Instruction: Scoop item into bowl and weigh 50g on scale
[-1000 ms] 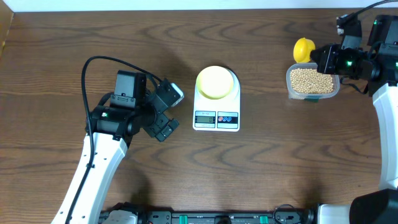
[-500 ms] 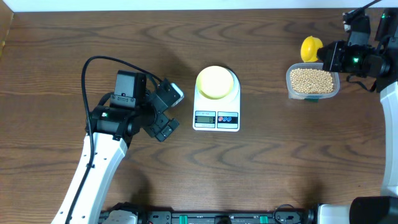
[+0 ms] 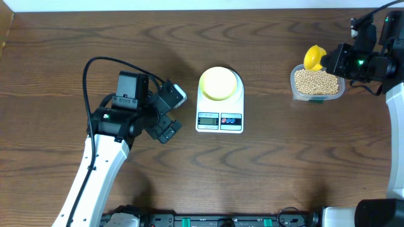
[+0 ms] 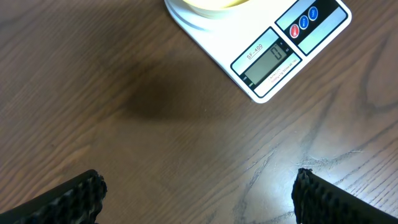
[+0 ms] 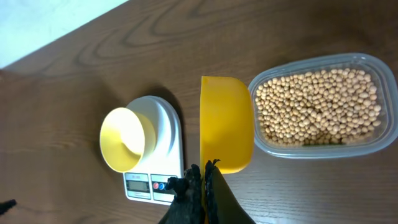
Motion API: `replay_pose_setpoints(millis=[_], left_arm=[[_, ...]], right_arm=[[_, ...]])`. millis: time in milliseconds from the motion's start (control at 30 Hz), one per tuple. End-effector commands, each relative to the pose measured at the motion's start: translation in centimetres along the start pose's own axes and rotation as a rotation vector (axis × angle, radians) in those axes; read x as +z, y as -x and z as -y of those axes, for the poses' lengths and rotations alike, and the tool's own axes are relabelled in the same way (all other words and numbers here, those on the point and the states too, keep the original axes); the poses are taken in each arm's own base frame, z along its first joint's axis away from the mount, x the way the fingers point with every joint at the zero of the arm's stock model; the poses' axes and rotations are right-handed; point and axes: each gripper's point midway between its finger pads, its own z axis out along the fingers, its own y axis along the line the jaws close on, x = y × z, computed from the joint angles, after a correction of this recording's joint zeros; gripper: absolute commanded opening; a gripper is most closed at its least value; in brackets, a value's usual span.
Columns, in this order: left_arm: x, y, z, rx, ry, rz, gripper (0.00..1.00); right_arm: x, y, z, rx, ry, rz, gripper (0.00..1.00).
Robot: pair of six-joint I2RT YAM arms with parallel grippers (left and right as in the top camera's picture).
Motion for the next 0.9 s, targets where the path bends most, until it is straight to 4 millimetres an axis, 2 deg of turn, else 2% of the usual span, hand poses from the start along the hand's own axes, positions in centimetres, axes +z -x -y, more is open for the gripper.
replay_pose_setpoints(millis=[0,267,567,700,867], left_arm=[[-0.2,0.0,0.0,0.008,0.0,0.007,0.98],[-0.2,0.0,0.0,0.008,0.0,0.007,0.98],[-0.2,0.0,0.0,0.008,0.0,0.007,0.98],[-0.2,0.0,0.0,0.008,0.0,0.007,0.98],[-0.2,0.0,0.0,0.008,0.0,0.007,0.98]], right_arm=[[-0.7,0.6,0.7,0.082,-0.007,0.017,0.01],[-0.7,-0.7,0.9,0.018,-0.022,-0.032,0.01],[-0.6,-2.0,1.7,-0.243,-0.073,-0.09,0.01],[-0.4,-1.2,1.0,-0.325,-0.058,-0.061,0.01],[-0.1,-1.5,0.2,-0.353,-0.044,-0.068,0.01]])
